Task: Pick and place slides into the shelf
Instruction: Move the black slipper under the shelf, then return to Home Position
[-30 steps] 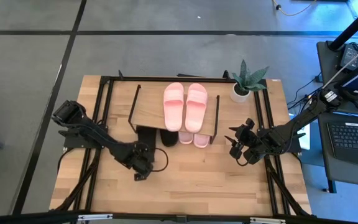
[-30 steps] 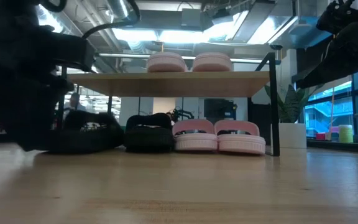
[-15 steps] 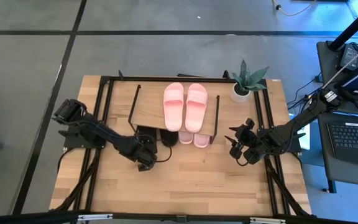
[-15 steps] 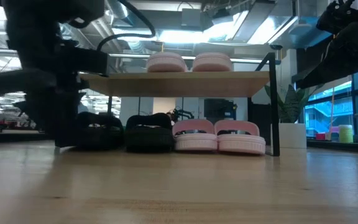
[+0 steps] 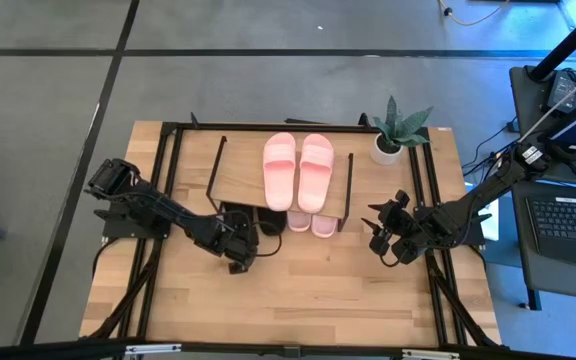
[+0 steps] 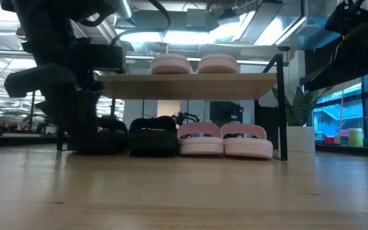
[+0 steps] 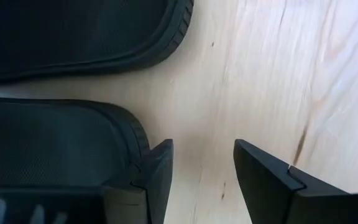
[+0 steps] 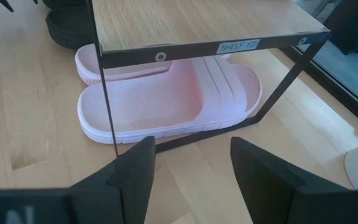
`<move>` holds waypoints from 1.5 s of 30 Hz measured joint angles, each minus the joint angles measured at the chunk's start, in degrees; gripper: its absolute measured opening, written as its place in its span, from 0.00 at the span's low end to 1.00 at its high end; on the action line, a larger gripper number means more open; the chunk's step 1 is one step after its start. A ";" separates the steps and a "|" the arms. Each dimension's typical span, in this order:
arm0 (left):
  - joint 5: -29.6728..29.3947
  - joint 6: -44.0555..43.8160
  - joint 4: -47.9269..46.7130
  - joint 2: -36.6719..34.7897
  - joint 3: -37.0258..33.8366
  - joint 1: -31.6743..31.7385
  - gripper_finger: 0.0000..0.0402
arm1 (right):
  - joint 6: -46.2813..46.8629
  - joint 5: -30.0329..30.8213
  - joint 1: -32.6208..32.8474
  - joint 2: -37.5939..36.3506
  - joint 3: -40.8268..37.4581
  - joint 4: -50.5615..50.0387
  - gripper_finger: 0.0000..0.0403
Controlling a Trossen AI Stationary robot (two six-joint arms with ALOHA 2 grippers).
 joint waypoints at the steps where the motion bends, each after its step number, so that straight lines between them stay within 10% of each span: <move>1: 0.02 0.00 0.21 0.00 0.02 0.05 0.40 | 0.00 0.00 0.00 0.00 0.00 0.00 0.52; 19: 8.81 -1.78 5.83 -14.99 -0.02 -6.55 0.40 | 0.17 -0.11 -0.02 0.00 0.00 0.04 0.52; 37: -16.97 2.66 0.13 -36.59 -0.59 -7.98 0.40 | -1.21 -0.02 0.00 0.00 0.00 -0.03 0.52; 45: -19.23 2.11 3.21 -49.62 -10.91 -7.34 0.40 | -1.34 0.47 -0.01 -0.64 0.00 -0.07 0.52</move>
